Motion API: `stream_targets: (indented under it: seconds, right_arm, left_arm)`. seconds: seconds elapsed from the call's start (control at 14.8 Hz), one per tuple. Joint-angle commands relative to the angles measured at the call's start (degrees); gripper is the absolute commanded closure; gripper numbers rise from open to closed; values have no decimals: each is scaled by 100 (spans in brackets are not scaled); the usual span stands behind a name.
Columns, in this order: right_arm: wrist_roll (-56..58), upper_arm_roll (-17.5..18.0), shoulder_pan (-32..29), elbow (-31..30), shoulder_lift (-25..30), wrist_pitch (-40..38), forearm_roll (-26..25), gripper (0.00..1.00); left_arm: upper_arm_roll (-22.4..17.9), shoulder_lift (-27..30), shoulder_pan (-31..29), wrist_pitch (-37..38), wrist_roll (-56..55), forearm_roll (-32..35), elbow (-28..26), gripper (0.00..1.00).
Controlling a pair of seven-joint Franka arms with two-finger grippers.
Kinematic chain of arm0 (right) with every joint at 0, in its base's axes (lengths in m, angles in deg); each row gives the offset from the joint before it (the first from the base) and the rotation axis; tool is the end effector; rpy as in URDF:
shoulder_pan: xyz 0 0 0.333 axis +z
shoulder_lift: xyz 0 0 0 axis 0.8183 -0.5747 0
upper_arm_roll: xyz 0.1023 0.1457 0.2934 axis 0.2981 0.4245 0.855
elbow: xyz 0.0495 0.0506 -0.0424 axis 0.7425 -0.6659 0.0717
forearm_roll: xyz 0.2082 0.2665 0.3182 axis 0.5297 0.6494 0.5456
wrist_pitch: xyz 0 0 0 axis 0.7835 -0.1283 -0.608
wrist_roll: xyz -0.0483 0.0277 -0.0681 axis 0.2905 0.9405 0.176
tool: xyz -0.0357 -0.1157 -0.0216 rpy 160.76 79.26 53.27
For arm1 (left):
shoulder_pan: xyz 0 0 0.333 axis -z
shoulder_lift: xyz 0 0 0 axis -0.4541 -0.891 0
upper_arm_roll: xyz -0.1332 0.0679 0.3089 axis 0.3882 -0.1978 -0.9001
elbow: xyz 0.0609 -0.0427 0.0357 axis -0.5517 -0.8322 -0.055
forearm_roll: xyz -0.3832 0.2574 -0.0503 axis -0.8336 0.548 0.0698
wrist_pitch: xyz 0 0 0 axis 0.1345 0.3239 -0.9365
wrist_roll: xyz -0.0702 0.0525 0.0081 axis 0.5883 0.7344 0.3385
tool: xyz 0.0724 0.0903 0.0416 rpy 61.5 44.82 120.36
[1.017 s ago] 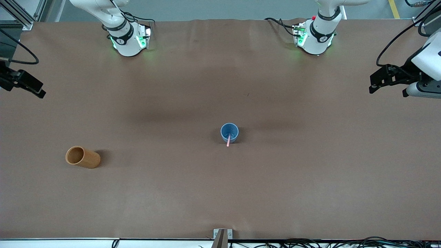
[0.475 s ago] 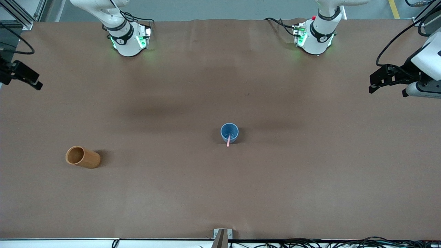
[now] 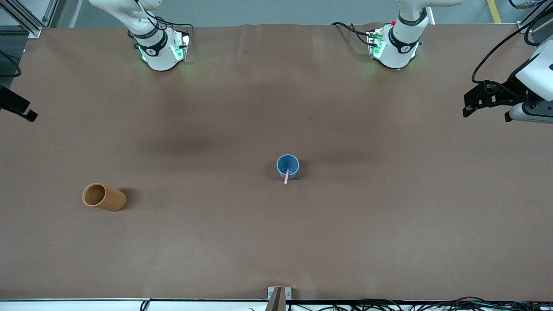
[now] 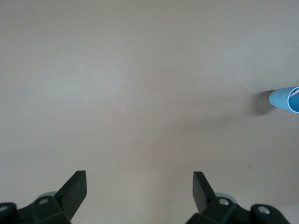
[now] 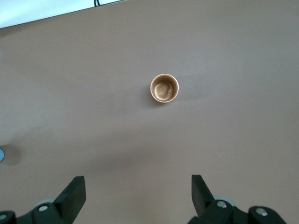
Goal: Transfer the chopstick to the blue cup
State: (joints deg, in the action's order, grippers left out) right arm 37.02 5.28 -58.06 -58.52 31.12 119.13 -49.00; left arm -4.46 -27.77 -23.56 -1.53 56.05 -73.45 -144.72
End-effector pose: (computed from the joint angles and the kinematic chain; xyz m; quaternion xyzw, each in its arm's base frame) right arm 0.6239 -0.0581 0.6857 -0.9951 0.0902 -0.0354 0.0207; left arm 0.6323 -0.0694 0.6644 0.9973 -0.0715 0.0131 0.0052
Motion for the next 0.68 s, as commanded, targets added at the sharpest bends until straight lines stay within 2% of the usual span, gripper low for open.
stream_targets:
  seconds: [0.0,0.61]
  right_arm:
    - [172,38,68,7,4,-90,13,0]
    - [207,29,138,-11,4,-37,4,0]
  left_arm:
    - [-7,-26,-19,101,25,0,97,0]
    - [-15,-35,-19,101,52,-18,97,0]
